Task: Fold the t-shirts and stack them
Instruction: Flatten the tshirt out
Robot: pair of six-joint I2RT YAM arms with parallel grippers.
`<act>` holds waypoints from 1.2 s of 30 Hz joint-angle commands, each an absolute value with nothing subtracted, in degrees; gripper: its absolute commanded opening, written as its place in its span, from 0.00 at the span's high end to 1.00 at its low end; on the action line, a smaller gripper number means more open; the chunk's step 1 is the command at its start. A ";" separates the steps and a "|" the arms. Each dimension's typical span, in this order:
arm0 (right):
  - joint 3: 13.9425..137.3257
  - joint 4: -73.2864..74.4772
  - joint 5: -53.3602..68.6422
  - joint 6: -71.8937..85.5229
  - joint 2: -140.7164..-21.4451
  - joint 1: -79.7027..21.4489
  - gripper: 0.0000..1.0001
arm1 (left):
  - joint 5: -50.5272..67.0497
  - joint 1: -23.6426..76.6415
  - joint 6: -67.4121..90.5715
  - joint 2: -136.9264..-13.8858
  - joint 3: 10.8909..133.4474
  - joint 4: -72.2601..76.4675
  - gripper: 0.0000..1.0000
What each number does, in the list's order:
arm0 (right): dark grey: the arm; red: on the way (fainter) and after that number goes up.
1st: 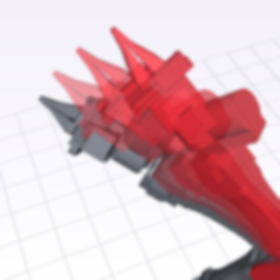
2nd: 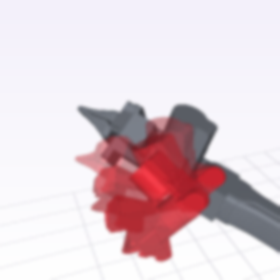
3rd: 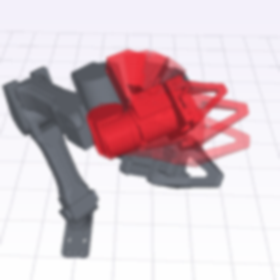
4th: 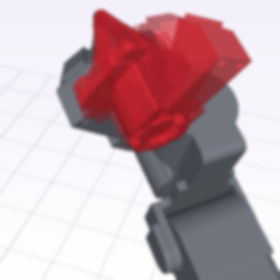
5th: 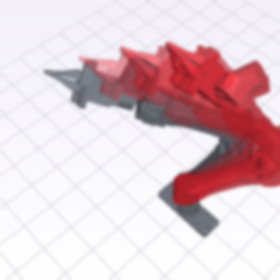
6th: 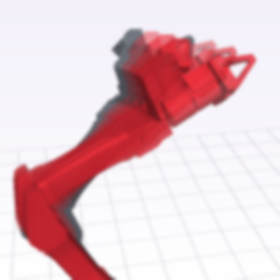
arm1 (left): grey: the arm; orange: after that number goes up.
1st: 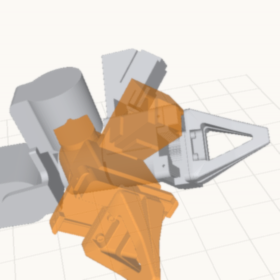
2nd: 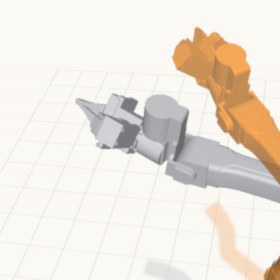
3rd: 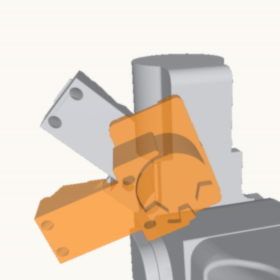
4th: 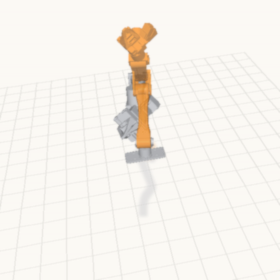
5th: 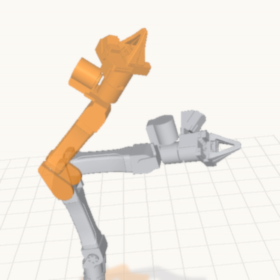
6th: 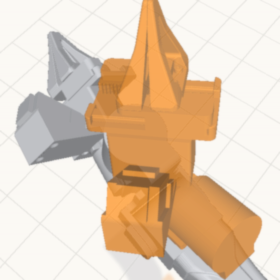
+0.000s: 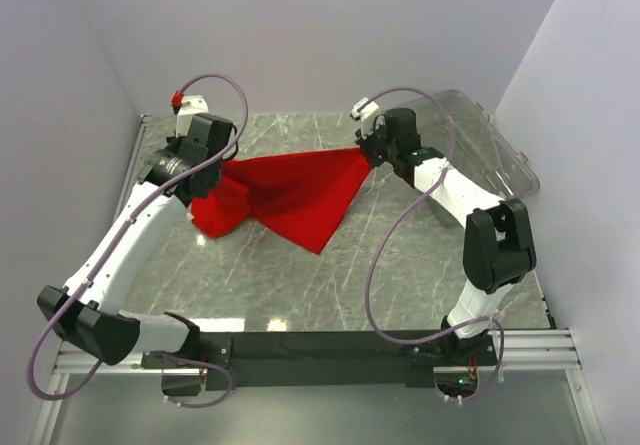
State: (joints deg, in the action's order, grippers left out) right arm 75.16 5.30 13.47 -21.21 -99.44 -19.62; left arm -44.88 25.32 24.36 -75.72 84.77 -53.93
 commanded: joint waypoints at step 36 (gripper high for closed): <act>57.14 48.52 40.08 -74.71 -63.89 -22.23 0.99 | 19.32 25.49 14.06 -49.30 69.97 -59.15 0.94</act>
